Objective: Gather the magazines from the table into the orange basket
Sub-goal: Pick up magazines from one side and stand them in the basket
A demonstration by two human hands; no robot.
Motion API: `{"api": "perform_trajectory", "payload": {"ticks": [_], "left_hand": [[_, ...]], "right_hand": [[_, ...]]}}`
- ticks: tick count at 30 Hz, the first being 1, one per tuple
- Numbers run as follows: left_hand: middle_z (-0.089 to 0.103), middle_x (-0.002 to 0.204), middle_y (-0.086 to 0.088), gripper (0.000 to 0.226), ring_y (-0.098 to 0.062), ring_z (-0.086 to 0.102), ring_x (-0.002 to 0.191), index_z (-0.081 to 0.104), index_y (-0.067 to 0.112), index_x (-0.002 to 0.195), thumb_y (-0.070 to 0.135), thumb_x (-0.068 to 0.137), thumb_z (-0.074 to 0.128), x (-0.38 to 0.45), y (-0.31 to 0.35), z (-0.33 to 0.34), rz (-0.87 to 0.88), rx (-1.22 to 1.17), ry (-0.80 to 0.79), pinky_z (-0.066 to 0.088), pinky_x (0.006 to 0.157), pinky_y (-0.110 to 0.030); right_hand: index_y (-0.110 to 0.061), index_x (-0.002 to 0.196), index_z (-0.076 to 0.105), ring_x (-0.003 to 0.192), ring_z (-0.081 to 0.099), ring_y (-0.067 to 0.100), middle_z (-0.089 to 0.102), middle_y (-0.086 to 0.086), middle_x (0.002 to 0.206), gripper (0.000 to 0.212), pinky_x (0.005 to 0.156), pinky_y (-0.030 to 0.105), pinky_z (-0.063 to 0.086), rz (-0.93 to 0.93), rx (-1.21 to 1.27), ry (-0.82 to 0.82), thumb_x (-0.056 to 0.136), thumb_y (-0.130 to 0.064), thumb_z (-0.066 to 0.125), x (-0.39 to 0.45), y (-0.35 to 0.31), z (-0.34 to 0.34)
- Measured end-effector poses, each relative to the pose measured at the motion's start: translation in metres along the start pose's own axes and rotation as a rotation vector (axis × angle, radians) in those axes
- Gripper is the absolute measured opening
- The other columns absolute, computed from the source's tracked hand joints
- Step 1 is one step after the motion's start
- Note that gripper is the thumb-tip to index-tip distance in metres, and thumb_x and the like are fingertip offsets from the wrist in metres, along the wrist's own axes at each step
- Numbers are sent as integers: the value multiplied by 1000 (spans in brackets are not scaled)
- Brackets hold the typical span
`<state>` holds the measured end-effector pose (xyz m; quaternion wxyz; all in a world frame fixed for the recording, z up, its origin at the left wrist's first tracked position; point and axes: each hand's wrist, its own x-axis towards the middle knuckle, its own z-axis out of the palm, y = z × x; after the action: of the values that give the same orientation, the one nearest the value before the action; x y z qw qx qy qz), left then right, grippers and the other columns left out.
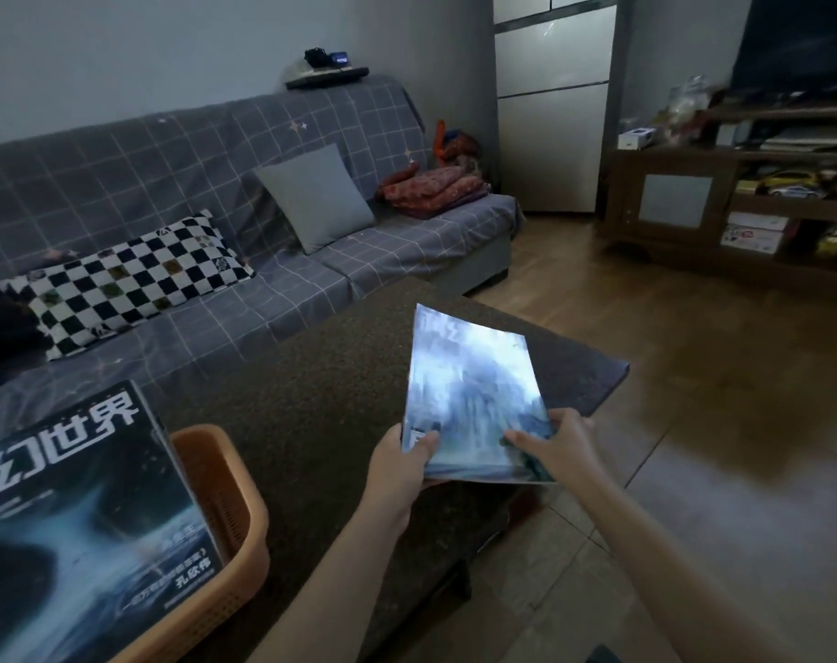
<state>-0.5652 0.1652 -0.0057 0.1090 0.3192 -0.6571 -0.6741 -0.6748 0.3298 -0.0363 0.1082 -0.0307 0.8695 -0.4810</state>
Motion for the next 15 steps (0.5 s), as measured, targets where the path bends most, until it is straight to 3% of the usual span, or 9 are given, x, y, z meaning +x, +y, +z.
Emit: {"api": "perform_trajectory", "payload": {"ticks": [3, 5, 9, 12, 15], "left_hand": [[69, 106, -10, 22, -25, 68, 96, 59, 13, 114, 16, 93, 62, -21, 13, -31, 35, -57, 23, 56, 81, -40], [69, 107, -8, 23, -25, 68, 97, 58, 15, 116, 17, 93, 61, -38, 23, -52, 73, -99, 42, 55, 80, -38], [71, 107, -7, 24, -24, 68, 98, 58, 13, 118, 16, 94, 60, -71, 38, -93, 165, -152, 114, 55, 85, -39], [72, 104, -6, 22, -22, 70, 93, 60, 14, 116, 16, 94, 59, -93, 40, -125, 243, -148, 190, 55, 77, -35], [73, 99, -6, 19, -26, 70, 91, 63, 15, 112, 18, 94, 60, -111, 36, -159, 287, -107, 309, 56, 82, -45]], "right_hand": [[-10, 126, 45, 99, 49, 14, 42, 6, 126, 77, 84, 29, 46, -37, 92, -54, 67, -45, 80, -20, -25, 5], [-14, 127, 41, 101, 52, 15, 45, 3, 126, 76, 81, 28, 47, -76, 170, -106, 68, -42, 80, -36, -46, 9], [-23, 124, 33, 84, 54, 6, 48, -4, 116, 69, 62, 21, 46, -141, 368, -241, 73, -35, 78, -68, -86, 25], [-30, 125, 26, 87, 57, 10, 46, -4, 116, 71, 67, 28, 51, -185, 423, -325, 75, -32, 77, -93, -113, 43], [-30, 137, 20, 101, 57, 17, 47, -2, 121, 86, 77, 32, 50, -212, 421, -423, 73, -34, 77, -110, -134, 67]]}}
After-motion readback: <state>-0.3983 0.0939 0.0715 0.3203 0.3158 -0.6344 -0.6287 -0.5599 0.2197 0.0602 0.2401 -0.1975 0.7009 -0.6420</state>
